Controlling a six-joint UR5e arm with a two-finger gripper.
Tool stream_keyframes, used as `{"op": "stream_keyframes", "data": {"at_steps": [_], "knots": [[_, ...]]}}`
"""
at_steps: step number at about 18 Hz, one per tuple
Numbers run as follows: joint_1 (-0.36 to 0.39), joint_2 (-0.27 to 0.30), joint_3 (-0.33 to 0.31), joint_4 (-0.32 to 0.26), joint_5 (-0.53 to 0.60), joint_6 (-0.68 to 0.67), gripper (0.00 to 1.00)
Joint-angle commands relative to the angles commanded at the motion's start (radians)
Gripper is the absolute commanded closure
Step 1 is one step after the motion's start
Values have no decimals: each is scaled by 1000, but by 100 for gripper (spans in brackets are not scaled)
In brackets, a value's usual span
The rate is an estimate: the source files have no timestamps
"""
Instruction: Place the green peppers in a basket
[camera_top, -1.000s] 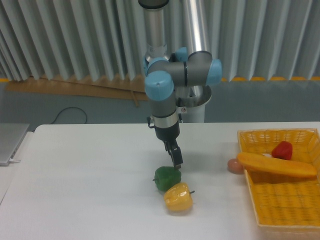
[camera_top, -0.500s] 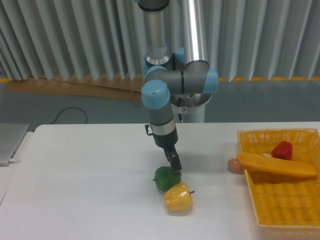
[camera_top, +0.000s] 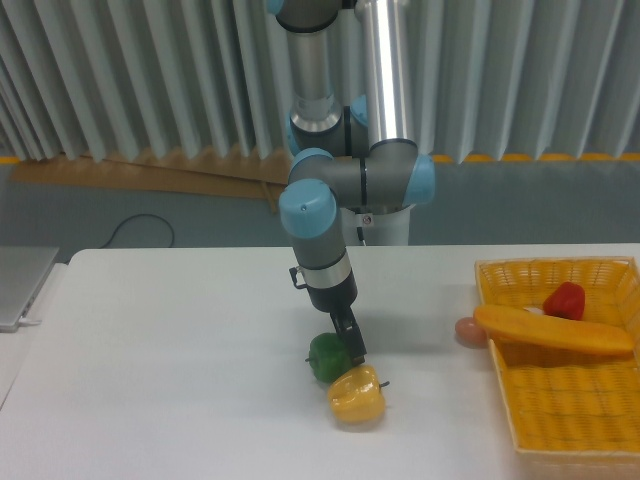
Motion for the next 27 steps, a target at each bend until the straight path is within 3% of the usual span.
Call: {"op": "stream_keyframes", "data": {"at_steps": [9,27], "knots": [[-38,-23,31,0,18,-49,0],[-9,-37,23,-2,104,-45,0]]}}
